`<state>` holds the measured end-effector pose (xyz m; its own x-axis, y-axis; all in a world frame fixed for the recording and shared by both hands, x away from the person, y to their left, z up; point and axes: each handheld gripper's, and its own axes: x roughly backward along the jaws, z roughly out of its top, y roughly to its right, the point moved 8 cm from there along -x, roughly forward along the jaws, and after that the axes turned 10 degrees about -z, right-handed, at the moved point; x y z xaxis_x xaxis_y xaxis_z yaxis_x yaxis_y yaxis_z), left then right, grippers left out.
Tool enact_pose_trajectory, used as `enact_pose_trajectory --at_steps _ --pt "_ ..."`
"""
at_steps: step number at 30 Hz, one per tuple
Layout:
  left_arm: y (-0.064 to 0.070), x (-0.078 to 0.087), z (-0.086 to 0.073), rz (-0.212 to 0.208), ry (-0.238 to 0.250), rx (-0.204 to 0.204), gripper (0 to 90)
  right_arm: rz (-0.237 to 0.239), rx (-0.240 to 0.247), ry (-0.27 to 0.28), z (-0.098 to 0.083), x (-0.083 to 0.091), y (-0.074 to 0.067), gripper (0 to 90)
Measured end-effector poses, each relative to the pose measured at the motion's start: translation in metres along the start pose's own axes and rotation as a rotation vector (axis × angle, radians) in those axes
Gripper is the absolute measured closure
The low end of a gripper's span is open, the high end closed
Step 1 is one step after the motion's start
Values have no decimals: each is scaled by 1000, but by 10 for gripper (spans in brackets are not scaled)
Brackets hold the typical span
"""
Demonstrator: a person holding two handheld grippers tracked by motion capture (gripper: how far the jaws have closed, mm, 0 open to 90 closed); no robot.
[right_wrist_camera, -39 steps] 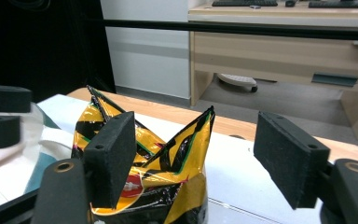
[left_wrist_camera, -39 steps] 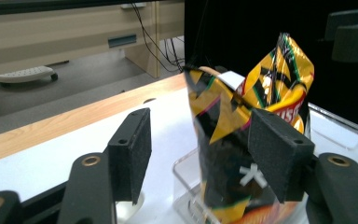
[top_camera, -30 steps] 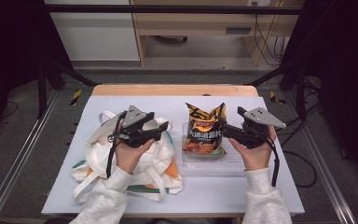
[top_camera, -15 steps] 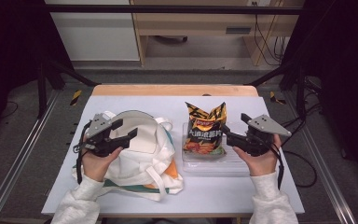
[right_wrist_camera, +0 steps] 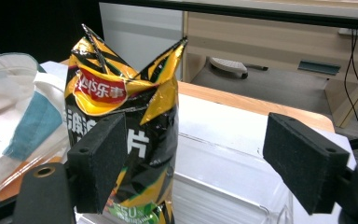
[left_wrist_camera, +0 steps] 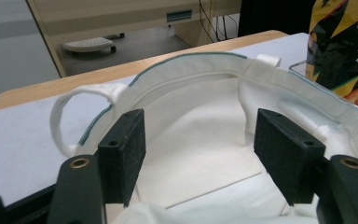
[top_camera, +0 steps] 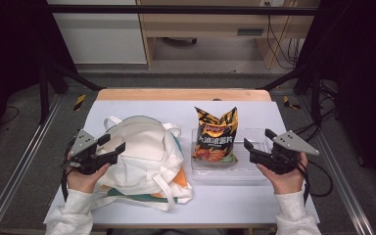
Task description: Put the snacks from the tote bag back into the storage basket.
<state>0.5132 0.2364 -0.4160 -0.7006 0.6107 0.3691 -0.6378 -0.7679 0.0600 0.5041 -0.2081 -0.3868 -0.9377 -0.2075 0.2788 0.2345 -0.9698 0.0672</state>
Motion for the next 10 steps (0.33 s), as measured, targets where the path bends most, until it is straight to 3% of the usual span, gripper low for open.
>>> enact_pose_trajectory --at_steps 10 --pt "-12 13 -21 30 -28 -22 372 -13 -2 -15 -11 4 8 214"
